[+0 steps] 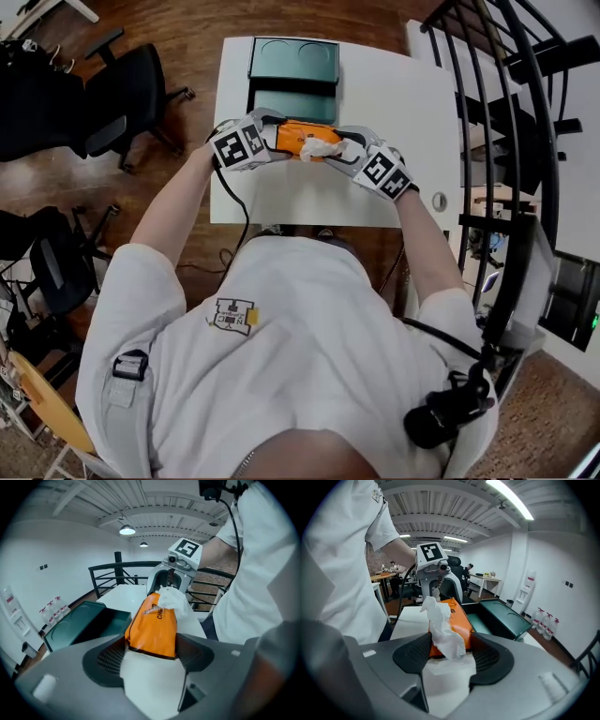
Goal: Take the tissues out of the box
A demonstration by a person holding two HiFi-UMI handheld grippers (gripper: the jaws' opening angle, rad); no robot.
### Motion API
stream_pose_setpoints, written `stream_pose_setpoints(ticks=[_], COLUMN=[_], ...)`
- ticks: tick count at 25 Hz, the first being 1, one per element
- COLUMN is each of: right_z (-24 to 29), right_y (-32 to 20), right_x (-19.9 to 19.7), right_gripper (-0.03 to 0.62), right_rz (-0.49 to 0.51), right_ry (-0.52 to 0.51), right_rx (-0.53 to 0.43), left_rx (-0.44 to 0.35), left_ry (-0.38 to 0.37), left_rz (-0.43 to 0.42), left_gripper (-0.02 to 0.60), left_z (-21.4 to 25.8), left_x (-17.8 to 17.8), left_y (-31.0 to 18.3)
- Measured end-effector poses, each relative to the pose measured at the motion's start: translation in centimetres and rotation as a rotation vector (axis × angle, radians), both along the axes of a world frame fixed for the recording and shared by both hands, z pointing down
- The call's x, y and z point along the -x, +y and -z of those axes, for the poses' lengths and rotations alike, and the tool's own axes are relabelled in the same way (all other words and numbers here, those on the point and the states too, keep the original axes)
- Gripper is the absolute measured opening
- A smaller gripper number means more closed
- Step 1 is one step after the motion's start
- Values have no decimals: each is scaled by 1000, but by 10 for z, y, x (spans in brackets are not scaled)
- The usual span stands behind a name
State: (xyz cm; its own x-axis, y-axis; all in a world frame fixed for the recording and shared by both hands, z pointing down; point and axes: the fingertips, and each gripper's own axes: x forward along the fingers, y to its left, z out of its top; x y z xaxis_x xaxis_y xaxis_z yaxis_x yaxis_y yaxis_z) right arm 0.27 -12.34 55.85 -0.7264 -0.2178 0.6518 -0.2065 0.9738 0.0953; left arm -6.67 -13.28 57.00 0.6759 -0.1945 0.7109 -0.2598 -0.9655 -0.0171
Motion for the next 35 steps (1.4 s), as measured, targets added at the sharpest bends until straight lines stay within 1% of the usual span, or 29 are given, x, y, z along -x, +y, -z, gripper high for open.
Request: stream_pose_setpoints(ticks=[6,11,15,23,29,30,32,35], right_z=[-32,-51,-63,-70,-69,-70,-72,-67], right_y=[51,73,79,76,77,79,86,89], right_x=[-11,-16,-19,-18,-14,-12,-10,-14], right_gripper=[253,253,255,256,297,331,355,360], right_rz=[24,33,33,24,41,44,50,68], right_ry=[-21,-20,-11,-39,-59,-69,-81,-92], right_rx=[53,84,93,111,128,132,142,143], left_rx=[54,92,113,124,130,134,150,162], left_ry=[-43,-58,-70,-32,-30,-32,-34,-40], left_rz=[24,38,49,66,65,67,70,75], left_gripper=[341,341,341,342,344,347,359,376], left_z=[-30,-50,-68,-78,-75,-76,-76,-72], left_x=[-10,-16,-16,-15,-11,-11,-11,-8], left_y=[53,76,83,80,80,82,89,95])
